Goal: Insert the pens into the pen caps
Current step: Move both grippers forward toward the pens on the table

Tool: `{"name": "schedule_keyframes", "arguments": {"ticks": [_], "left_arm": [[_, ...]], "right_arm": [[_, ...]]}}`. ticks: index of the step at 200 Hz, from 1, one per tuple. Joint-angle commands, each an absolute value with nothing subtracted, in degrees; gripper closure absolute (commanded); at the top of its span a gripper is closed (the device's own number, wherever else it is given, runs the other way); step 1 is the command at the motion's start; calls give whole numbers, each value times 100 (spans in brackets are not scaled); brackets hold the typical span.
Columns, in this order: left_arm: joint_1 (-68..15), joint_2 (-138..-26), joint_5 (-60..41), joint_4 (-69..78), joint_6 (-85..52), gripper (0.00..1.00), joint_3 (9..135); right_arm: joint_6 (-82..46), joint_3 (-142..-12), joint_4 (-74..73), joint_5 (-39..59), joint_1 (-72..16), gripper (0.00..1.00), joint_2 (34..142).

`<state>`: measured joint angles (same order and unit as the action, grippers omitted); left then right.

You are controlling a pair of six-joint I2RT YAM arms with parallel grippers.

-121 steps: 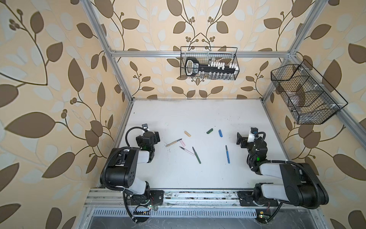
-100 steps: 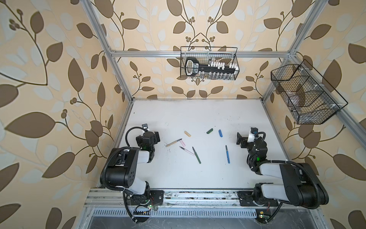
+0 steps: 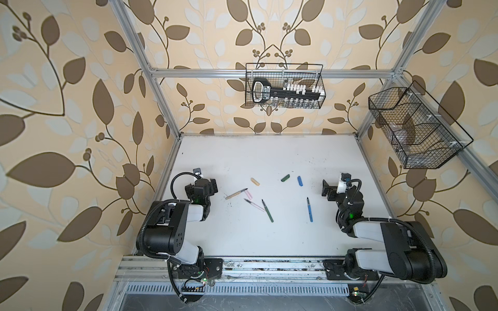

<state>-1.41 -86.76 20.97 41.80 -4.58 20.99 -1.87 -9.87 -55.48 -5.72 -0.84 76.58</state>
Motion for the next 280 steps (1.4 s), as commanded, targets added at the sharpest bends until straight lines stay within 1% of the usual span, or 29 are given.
{"name": "schedule_keyframes", "arguments": {"ticks": [1, 59, 74, 85, 98, 110, 118, 125, 142, 147, 160, 170, 188, 200, 217, 225, 233, 250, 268, 280], "left_arm": [[-106, -8622, 2048, 4387, -476, 1, 2182], [-107, -8615, 2048, 4379, -476, 1, 2188], [-113, -8589, 2044, 4395, -470, 1, 2154], [-114, -8481, 2185, 4343, -428, 1, 2249], [-115, -8045, 2203, 2982, -538, 1, 2743], [-125, -7822, 2131, 2243, -482, 1, 3155], [-123, -7677, 2121, 1805, -710, 1, 3419], [-127, -7559, 1940, 1420, -863, 1, 3624], [-131, -7281, 1210, 583, -1027, 1, 4144], [-147, -7213, 1092, 339, -1093, 1, 4279], [-245, -7013, 871, -65, -1250, 1, 4455], [-379, -6821, 800, -6, -1422, 1, 4338], [-649, -6525, 321, 402, -1616, 1, 3968], [-926, -6377, 238, 472, -1613, 1, 3792], [-1423, -6154, 314, 668, -1485, 1, 3489], [-1571, -6058, 182, 880, -1488, 1, 3340], [-1644, -5977, 126, 1078, -1614, 1, 3210], [-1775, -5953, 348, 1077, -1850, 1, 3173], [-1784, -6163, -181, 1081, -1564, 1, 3242], [-1784, -6262, -260, 1196, -1641, 1, 3241]], "right_arm": [[-93, -1126, -5608, -533, -78, 0, 7701], [-95, -1125, -5622, -546, -79, 1, 7686], [-175, -1308, -5174, -704, -63, 2, 7460], [-300, -1562, -4464, -914, -38, 2, 7172], [-358, -1857, -3791, -951, -21, 4, 6956], [-527, -2227, -2984, -1043, -85, 7, 6843], [-683, -2511, -2357, -1031, -140, 10, 6796], [-759, -2793, -1776, -973, -231, 13, 6758], [-981, -3463, -293, -1046, -592, 15, 6717], [-999, -3655, 131, -1075, -728, 18, 6719], [-1198, -4024, 1071, -1150, -1058, 19, 6727], [-1378, -4207, 1606, -983, -1245, 20, 6719], [-1627, -4377, 2284, -665, -1543, 23, 6747], [-1754, -4500, 2741, -554, -1716, 25, 6806], [-1865, -4682, 3371, -609, -1991, 27, 6925], [-1898, -4725, 3595, -681, -2127, 28, 6982], [-1918, -4716, 3712, -695, -2231, 28, 7040], [-1958, -4648, 3883, -554, -2351, 30, 7215], [-1952, -4539, 3872, -496, -2458, 33, 7391], [-1929, -4486, 3799, -490, -2487, 35, 7499]]}}
